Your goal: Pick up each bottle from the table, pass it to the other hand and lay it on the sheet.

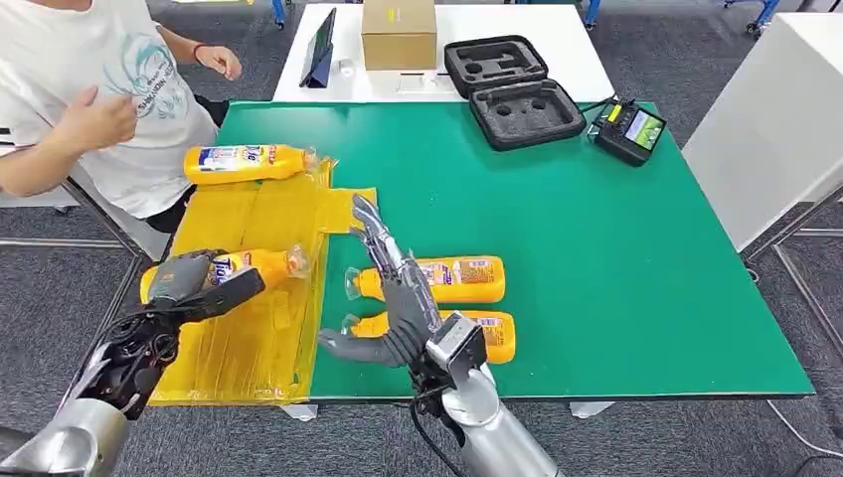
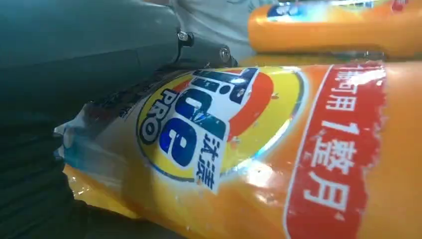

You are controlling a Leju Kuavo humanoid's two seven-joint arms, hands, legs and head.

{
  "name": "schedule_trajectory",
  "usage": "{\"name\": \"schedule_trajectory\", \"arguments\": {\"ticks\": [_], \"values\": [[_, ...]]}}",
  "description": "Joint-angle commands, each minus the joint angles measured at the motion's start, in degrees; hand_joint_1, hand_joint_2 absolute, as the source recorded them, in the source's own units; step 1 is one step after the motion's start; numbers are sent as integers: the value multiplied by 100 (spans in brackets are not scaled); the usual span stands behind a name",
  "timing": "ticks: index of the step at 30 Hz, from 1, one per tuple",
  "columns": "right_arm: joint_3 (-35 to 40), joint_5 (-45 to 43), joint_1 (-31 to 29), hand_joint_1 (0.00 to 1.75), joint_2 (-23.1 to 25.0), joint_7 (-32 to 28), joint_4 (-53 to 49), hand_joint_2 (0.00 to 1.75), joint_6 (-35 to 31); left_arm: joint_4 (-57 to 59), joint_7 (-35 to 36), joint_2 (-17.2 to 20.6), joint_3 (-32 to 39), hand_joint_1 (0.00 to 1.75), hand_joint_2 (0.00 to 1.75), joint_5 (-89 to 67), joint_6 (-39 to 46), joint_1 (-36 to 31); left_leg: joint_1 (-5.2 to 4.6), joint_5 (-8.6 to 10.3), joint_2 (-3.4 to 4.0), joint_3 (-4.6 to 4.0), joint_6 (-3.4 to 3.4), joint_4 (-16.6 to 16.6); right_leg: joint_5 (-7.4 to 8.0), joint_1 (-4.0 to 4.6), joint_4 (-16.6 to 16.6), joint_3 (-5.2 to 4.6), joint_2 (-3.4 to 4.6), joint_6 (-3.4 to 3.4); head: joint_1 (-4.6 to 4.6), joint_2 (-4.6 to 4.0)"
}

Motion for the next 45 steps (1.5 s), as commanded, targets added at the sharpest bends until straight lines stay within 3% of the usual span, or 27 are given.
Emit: {"name": "schedule_trajectory", "arguments": {"ticks": [1, 4, 6, 7, 8, 10, 18, 19, 27, 31, 38, 40, 43, 45], "values": [[-105, 9, -199, 0, 43, 66, 375, 175, -39, 1138, 104, -15, -358, 175, 175, -135, -451, -341, 1, -1, 3, 22, -5, -10, 1, 1, -8, 18, 10, -5, 2, 0], [-97, 4, -211, 0, 50, 143, 376, 175, -67, 1268, 96, -40, -437, 175, 175, -194, -672, -493, 1, -1, 3, 27, -4, -8, 1, 0, -7, 23, 9, -4, 0, 0], [-81, -8, -255, 0, 63, 193, 424, 175, -68, 1356, 86, -19, -544, 148, 175, -273, -854, -595, -1, -1, 1, 27, -2, -6, 0, -2, -3, 23, 5, -3, 0, 0], [-87, -22, -292, 0, 80, 224, 447, 175, -74, 1396, 75, -23, -599, 101, 175, -315, -934, -648, 2, -1, 1, 28, -4, -6, 2, 1, -6, 27, 8, -5, 2, 0], [-83, -34, -322, 0, 88, 255, 476, 175, -75, 1471, 28, -33, -629, 38, 175, -300, -1087, -700, 1, -1, 5, 31, -4, -8, 2, 0, -7, 27, 12, -4, -2, 0], [-73, -36, -316, 0, 80, 272, 503, 175, -74, 1520, -135, -42, -588, 3, 175, -180, -1264, -721, -1, 0, 3, 34, -3, -8, 1, -1, -6, 31, 9, -4, 0, 0], [-63, -45, -264, 0, 58, 286, 493, 175, -83, 1568, -459, -101, -400, 0, 175, 189, -1665, -727, -2, -2, 5, 48, -3, -16, 1, -4, -14, 46, 16, -4, 0, 0], [-79, -61, -248, 0, 59, 322, 502, 175, -123, 1598, -596, -160, -174, 0, 0, 533, -1975, -751, 0, -1, 2, 45, -2, -13, 1, -2, -12, 45, 12, -3, 0, 0], [-74, -83, -206, 0, 41, 383, 563, 175, -212, 1653, -860, -362, 969, 0, 0, 2380, -3527, -691, -4, 2, -1, 51, -2, -19, 2, -7, -19, 51, 7, -3, -2, 0], [-70, -83, -209, 0, 40, 386, 566, 175, -214, 1603, -837, -363, 959, 0, 0, 2422, -3521, -654, -6, 5, -17, 58, 1, -20, -1, -10, -20, 63, -14, -2, 0, 0], [-2, -7, -103, 0, -25, 429, 605, 175, -276, 1307, -812, -705, 1956, 0, 0, 4341, -3345, -391, -10, 2, -25, 65, 2, -20, -4, -10, -19, 70, -12, -2, 0, 0], [0, 3, -117, 0, -9, 410, 651, 175, -279, 1061, -1085, -706, 1937, 0, 0, 4616, -2810, -296, -10, 2, -26, 61, 1, -19, -3, -8, -19, 67, -13, -2, 0, 0], [57, 44, -151, 0, 8, 401, 663, 175, -282, 560, -2012, -841, 2026, 0, 0, 4910, -952, -274, -7, 0, -25, 51, 2, -10, -5, -6, -12, 57, -14, -2, 0, 0], [128, 178, -204, 0, -12, 403, 711, 175, -371, 348, -2222, -881, 2039, 0, 0, 5072, -359, -278, -4, 0, -23, 43, 0, -7, -6, -3, -10, 49, -16, -3, 2, 0]]}}
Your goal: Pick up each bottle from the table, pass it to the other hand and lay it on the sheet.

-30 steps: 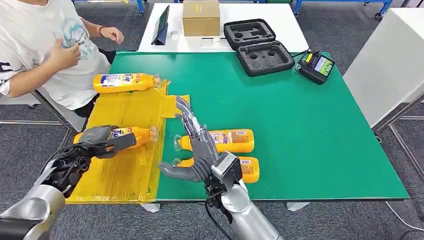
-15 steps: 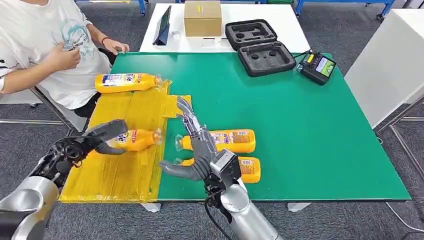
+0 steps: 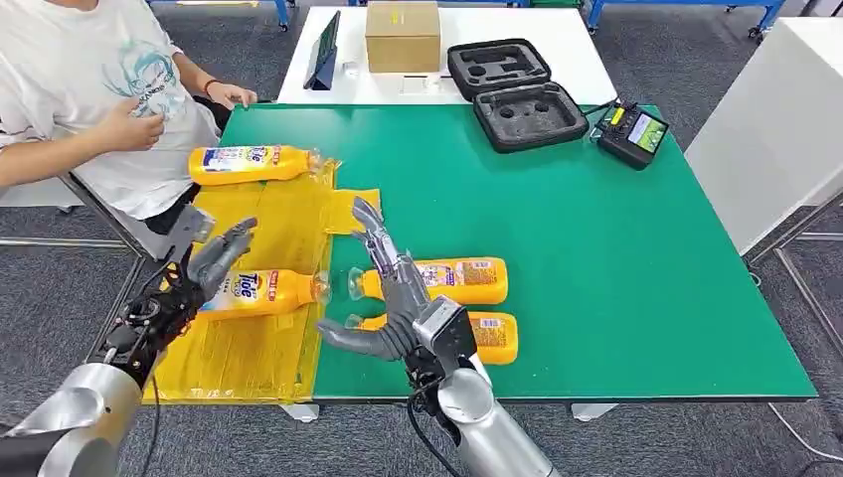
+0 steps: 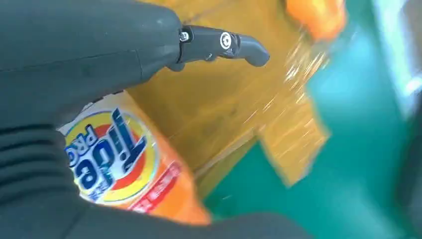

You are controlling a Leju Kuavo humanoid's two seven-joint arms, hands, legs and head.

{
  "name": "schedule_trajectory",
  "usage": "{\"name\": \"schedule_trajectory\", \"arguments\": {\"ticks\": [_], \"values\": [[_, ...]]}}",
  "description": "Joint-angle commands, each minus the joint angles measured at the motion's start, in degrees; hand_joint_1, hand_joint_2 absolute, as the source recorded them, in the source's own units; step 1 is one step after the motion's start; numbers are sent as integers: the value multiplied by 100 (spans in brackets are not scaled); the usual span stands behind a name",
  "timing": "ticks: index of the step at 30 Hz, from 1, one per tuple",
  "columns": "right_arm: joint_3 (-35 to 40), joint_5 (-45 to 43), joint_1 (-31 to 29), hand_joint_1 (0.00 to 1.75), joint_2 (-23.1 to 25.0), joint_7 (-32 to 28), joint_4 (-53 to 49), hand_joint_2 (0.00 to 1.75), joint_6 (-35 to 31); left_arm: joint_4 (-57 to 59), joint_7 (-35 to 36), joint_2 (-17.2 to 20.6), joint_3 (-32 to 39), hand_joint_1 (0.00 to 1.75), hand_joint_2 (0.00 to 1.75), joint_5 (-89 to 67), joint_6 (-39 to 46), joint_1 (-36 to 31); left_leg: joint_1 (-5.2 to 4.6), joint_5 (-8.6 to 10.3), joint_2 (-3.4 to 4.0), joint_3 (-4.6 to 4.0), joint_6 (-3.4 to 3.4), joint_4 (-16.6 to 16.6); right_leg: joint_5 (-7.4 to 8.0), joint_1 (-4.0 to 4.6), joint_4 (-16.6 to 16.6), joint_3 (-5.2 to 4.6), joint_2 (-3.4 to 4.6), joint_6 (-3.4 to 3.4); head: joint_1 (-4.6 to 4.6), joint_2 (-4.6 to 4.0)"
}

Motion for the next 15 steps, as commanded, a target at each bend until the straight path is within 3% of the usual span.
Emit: {"name": "schedule_trajectory", "arguments": {"ticks": [1, 2, 3, 4, 6, 8, 10, 14, 15], "values": [[251, 500, -262, 0, -168, 43, 495, 175, -321, -785, -1246, -430, 617, 0, 0, 648, 2829, 401, 4, -2, 4, 5, -5, -6, -1, 4, -7, 4, 7, -4, 2, 0], [296, 773, -308, 0, -216, 146, 543, 175, -521, -888, -1408, -417, 601, 0, 0, 630, 2984, 430, 5, -2, 13, -6, -4, -1, 2, 5, -4, -9, 14, -4, 2, 0], [460, 1575, -435, 0, -388, 515, 655, 175, -958, -1211, -1588, -389, 587, 0, 0, 633, 3290, 564, 8, -1, 18, -16, -3, 1, 5, 6, -4, -16, 18, -5, 0, 0], [621, 2692, -564, 0, -602, 1206, 727, 175, -1182, -1827, -1588, -369, 555, 0, 175, 875, 3533, 824, 12, -1, 18, -21, -4, -1, 7, 7, -5, -22, 20, -5, 0, 0], [597, 4011, -616, 0, -756, 2053, 644, 175, -1249, -2439, -1588, -319, 573, 0, 175, 1062, 3732, 1165, 17, -5, 23, -25, -4, 1, 6, 10, -9, -28, 28, -5, 0, 0], [414, 4129, -553, 0, -713, 2020, 565, 175, -1103, -2487, -1588, -273, 533, 0, 175, 1138, 3724, 1229, 16, -6, 26, -26, -3, -2, 3, 9, -10, -26, 29, -3, 0, 0], [482, 5534, -602, 0, -904, 3124, 592, 175, -660, -3380, -1588, -377, 692, 0, 175, 1285, 3953, 1592, 14, -5, 17, -29, -3, 0, 1, 7, -7, -29, 21, -2, 2, 0], [339, 6152, -624, 0, -1178, 3699, 711, 175, 105, -4090, -1465, -516, 844, 0, 175, 1998, 3510, 2136, 14, -8, 25, -42, -1, 0, 3, 8, -12, -40, 30, 0, 0, 0], [289, 6250, -615, 0, -1200, 3732, 846, 175, 194, -4252, -1325, -578, 832, 0, 0, 2204, 3354, 2315, 10, -5, 21, -46, -1, -2, 2, 3, -11, -46, 25, 0, 2, 0]]}}
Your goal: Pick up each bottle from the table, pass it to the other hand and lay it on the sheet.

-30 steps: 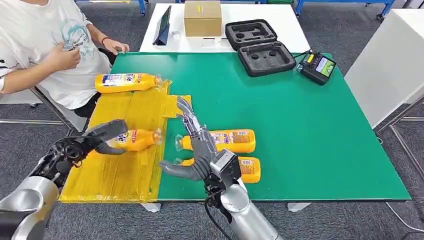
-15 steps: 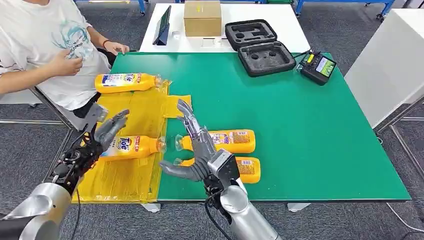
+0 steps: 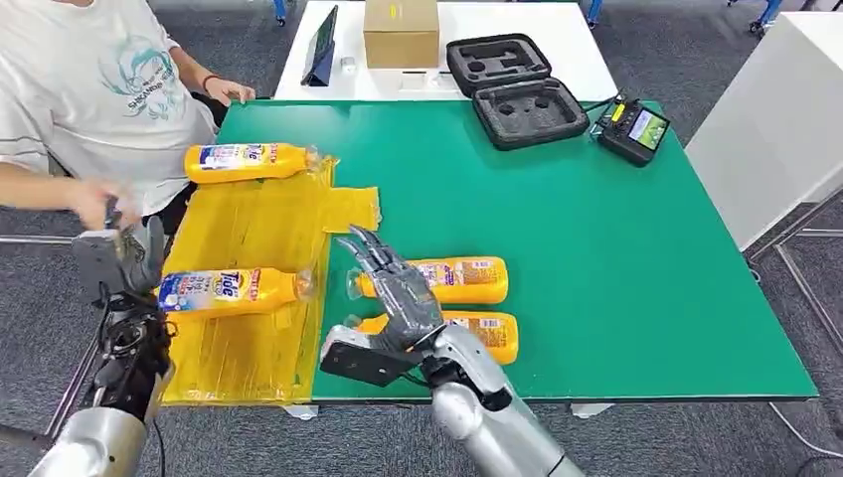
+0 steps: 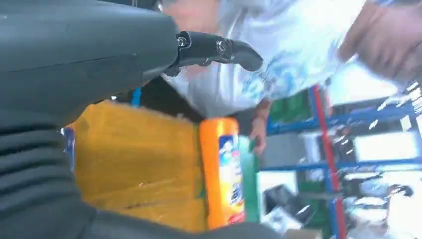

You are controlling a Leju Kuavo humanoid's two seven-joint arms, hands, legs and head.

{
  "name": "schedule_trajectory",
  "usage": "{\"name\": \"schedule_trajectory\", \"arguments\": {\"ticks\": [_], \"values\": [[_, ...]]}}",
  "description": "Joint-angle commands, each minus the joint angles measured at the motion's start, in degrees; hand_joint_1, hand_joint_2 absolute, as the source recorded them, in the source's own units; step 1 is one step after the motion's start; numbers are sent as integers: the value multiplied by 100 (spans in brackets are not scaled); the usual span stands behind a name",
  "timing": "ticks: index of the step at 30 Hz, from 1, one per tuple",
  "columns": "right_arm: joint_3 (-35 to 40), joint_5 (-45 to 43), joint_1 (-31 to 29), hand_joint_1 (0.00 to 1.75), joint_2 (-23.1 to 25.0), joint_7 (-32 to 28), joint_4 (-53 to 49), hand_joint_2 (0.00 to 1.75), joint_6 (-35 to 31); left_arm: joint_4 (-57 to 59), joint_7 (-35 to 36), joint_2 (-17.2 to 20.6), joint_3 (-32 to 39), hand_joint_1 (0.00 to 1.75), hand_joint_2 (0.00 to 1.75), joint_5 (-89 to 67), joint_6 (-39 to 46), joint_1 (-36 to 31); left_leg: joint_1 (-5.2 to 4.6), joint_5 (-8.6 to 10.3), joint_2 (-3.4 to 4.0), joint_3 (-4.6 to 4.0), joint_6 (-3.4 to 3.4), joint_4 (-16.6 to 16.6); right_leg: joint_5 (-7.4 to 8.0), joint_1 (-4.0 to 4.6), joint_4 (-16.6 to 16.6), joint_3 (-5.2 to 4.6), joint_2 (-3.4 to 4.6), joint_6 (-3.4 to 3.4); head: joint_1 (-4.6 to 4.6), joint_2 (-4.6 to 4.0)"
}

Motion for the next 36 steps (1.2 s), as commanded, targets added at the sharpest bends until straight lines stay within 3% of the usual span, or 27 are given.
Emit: {"name": "schedule_trajectory", "arguments": {"ticks": [1, 8, 9, 14, 19, 26, 36], "values": [[-34, 1037, -320, 0, -715, 898, 702, 175, 967, -2031, 325, -420, 383, 0, 0, 1029, -610, 1193, 1, -11, 1, 21, 1, -4, -7, -1, -12, 24, 6, 1, 2, 0], [-38, 1042, -361, 0, -760, 896, 779, 175, 1008, -2219, 366, -472, 292, 0, 0, 1158, -804, 1436, -5, -7, -5, -8, -1, 0, -4, 0, -7, -3, -2, -1, 2, 0], [-11, 1092, -352, 0, -787, 942, 748, 175, 1017, -2214, 369, -452, 262, 0, 175, 1150, -814, 1431, -4, -6, -4, -13, -1, 0, -3, 1, -7, -8, -1, -2, 2, 0], [111, 1019, -18, 0, -1101, 991, 507, 175, 1416, -2583, 611, -462, -61, 0, 175, 1284, -1078, 1796, 0, -9, -10, -5, -2, -3, -7, 1, -10, 1, -7, -2, 0, 0], [164, 959, 547, 0, -1363, 970, 14, 175, 1393, -2949, 643, -467, -84, 0, 175, 1260, -987, 2275, 2, -17, -15, 11, 0, -7, -15, 2, -18, 20, -10, 0, 0, 0], [129, 897, 1072, 0, -1447, 985, -524, 175, 1521, -3125, 671, -471, -25, 0, 175, 1191, -876, 2424, 0, -20, -17, -10, -2, -1, -14, 2, -10, -6, -11, -2, 0, 0], [128, 897, 1070, 0, -1448, 983, -520, 175, 1524, -3126, 672, -468, -21, 0, 175, 1191, -875, 2425, -1, -16, -11, -16, -3, -4, -9, 0, -10, -15, -6, -2, 0, 0]]}}
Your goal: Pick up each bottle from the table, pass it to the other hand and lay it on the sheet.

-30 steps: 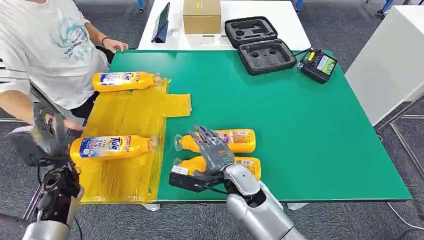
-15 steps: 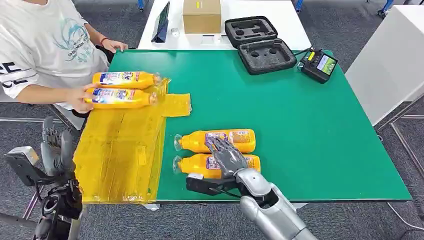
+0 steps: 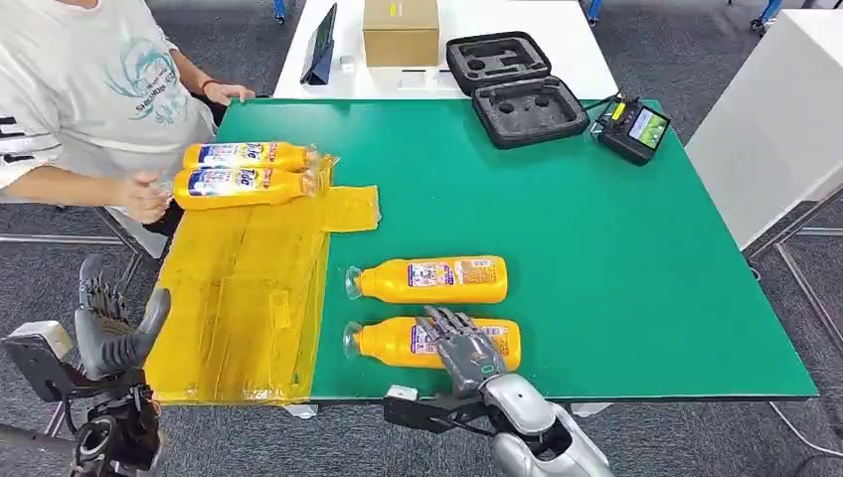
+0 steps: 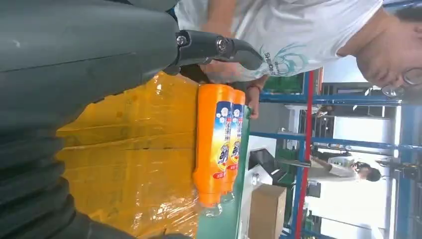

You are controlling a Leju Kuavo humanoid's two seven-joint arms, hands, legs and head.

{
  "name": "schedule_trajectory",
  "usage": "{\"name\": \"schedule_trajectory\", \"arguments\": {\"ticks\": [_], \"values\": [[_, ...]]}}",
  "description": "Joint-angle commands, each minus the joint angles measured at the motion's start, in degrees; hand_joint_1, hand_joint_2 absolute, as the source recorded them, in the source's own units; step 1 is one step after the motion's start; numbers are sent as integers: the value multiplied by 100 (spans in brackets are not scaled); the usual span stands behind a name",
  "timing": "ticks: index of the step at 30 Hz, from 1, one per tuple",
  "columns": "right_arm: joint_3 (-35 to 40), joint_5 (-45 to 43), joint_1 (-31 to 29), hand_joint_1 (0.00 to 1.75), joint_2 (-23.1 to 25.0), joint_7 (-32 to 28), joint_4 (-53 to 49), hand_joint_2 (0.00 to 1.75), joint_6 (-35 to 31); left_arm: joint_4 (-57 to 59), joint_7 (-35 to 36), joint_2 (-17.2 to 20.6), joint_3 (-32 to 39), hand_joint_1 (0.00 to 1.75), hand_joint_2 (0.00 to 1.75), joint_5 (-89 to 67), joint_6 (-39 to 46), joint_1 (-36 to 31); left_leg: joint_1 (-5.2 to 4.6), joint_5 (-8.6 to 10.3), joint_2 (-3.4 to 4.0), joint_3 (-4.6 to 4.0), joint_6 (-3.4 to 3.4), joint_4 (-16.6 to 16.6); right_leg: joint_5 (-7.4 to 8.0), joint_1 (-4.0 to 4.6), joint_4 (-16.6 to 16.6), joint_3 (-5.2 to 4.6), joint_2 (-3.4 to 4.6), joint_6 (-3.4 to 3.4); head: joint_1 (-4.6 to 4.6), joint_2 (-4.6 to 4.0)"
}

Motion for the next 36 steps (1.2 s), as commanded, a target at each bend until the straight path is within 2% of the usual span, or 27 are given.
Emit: {"name": "schedule_trajectory", "arguments": {"ticks": [1, 5, 6, 7, 8, 15, 25, 32, 34, 36], "values": [[126, -53, 97, 0, -151, -18, 11, 175, 127, 22, 40, -111, 23, 0, 175, -2, 36, -22, 4, -10, -11, 23, -3, -2, -10, 4, -6, 28, -6, -4, 0, 0], [29, -153, 132, 0, -200, 14, 101, 175, 210, -43, 121, -121, 83, 0, 175, 60, 42, 55, 3, -10, -8, 25, -3, -5, -10, 3, -7, 29, -3, -3, 0, 0], [-6, -184, 147, 9, -197, 25, 126, 175, 214, -44, 139, -122, 91, 0, 175, 79, 31, 63, 2, -6, -9, 20, -3, -5, -7, 2, -8, 24, -4, -2, 0, 0], [-44, -216, 166, 65, -201, 30, 153, 175, 209, -30, 139, -126, 94, 0, 175, 79, 36, 62, 3, -11, -10, 32, -4, -7, -11, 3, -10, 36, -4, -4, 0, 0], [-65, -239, 176, 171, -198, 26, 166, 175, 206, -25, 139, -127, 97, 0, 175, 79, 39, 62, 3, -8, -9, 24, -3, -5, -8, 3, -8, 29, -4, -3, 0, 0], [-98, -247, 197, 175, -167, 31, 211, 175, 208, -23, 139, -140, 104, 0, 175, 79, 44, 73, 2, -4, -9, 17, -3, -5, -5, 2, -8, 21, -6, -3, 0, 0], [-150, -360, -152, 175, -50, 21, 889, 175, 331, 3, 231, -186, 127, 0, 175, 180, 40, 79, 4, -3, -5, 22, -3, -6, -2, 4, -10, 27, -2, -2, 0, 0], [-60, -419, -178, 175, -88, -47, 996, 175, 375, 41, 251, -167, 85, 0, 175, 213, 35, 61, 5, -7, -4, 54, -7, -11, -1, 4, -15, 53, 1, -5, 0, 0], [-68, -600, -122, 175, -78, -249, 937, 175, 291, 12, 250, -168, 68, 0, 175, 203, 49, 73, 6, -7, -7, 62, -6, -11, -2, 4, -15, 60, -2, -6, 0, 0], [-187, -1025, -123, 175, 52, -788, 785, 175, 21, -20, 258, -206, 82, 0, 175, 222, 32, 88, 6, -6, -4, 64, -4, -9, -1, 5, -14, 61, -1, -5, 0, 0]]}}
